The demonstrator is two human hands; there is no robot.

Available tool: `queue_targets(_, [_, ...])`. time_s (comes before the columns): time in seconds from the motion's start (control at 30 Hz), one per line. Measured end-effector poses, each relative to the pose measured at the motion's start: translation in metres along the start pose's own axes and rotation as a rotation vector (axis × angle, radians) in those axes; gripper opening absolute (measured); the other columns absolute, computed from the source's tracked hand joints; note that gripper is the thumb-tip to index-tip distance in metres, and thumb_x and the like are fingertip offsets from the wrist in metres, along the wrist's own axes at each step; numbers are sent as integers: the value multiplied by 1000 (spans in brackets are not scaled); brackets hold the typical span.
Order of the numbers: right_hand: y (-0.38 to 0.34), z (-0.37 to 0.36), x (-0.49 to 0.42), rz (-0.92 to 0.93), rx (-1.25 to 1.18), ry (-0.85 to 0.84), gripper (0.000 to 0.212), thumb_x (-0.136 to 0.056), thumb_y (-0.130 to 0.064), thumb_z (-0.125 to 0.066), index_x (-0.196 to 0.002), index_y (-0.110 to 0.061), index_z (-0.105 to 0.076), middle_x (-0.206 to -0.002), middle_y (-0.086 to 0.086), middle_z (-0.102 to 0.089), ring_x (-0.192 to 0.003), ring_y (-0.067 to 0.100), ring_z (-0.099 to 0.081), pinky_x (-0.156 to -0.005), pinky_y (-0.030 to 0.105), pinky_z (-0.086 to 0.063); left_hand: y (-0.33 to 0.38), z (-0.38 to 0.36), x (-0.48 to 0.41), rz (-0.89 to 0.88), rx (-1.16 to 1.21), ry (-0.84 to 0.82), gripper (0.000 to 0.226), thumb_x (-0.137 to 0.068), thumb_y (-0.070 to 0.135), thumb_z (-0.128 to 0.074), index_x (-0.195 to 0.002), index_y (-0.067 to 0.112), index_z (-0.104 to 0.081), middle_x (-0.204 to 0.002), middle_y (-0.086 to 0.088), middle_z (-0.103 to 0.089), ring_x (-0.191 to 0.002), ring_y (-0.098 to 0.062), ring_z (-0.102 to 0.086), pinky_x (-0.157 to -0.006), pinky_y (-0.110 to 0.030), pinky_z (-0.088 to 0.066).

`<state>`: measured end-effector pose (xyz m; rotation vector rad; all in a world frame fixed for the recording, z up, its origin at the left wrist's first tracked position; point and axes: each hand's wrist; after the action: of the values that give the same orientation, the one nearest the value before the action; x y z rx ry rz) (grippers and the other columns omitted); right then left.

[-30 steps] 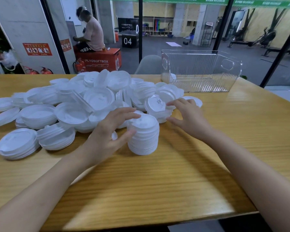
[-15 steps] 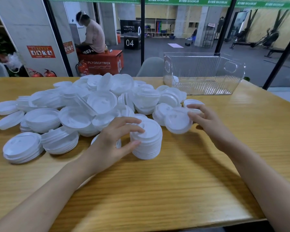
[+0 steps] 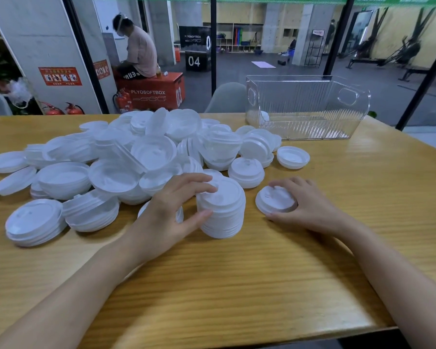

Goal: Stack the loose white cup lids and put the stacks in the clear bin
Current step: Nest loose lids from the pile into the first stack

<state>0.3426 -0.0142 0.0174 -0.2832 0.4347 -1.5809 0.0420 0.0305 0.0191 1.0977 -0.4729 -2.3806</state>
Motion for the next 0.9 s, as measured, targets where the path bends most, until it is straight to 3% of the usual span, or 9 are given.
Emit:
queue_targets(0.2, [3,2,0,33,-56,23,73,-60,-81,-64,-127,-55,-47,-116,-23,-50,-112,12,-40,-100,35,-34,5,2,0,13,3,10,36,-90,33,-60,-123,19,-60,-131,3,-57,-126,-6,-51,-103,-16,-38])
queue_targets(0.33, [-21,11,4,130,-406,158,63,-68,-73,-61,-125,-47,-58,-112,-32,-60,-109,1,-52,-84,16,-35,5,4,3,62,11,54,42,-91,36,-56,-129,19,-56,-129,12,-57,-123,-5,-52,-100,-17,-40])
queue_targets(0.47, [-59,13,5,303,-416,156,54,-68,-68,-61,-118,-46,-59,-120,-27,-60,-114,2,-50,-88,9,-33,6,5,3,123,5,126,40,-92,39,-52,-130,28,-50,-120,16,-57,-118,-3,-52,-99,-12,-39])
queue_targets(0.63, [-83,5,-1,443,-246,87,50,-69,-71,-64,-115,-52,-58,-122,-34,-54,-118,3,-40,-102,30,-36,7,7,3,148,2,148,38,-93,41,-49,-129,29,-49,-120,17,-55,-116,-3,-53,-98,-13,-40])
queue_targets(0.9, [-79,-1,-5,454,-228,73,58,-68,-71,-65,-120,-46,-59,-125,-38,-50,-120,-1,-36,-107,41,-36,6,5,3,103,-1,96,37,-95,34,-49,-129,21,-54,-124,16,-55,-120,-8,-53,-97,-21,-44])
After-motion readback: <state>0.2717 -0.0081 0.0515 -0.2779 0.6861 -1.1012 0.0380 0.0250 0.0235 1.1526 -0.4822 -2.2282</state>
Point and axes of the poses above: each hand's wrist, its own x-axis away from the middle knuckle, its own z-axis out of the back of the hand, y = z × x
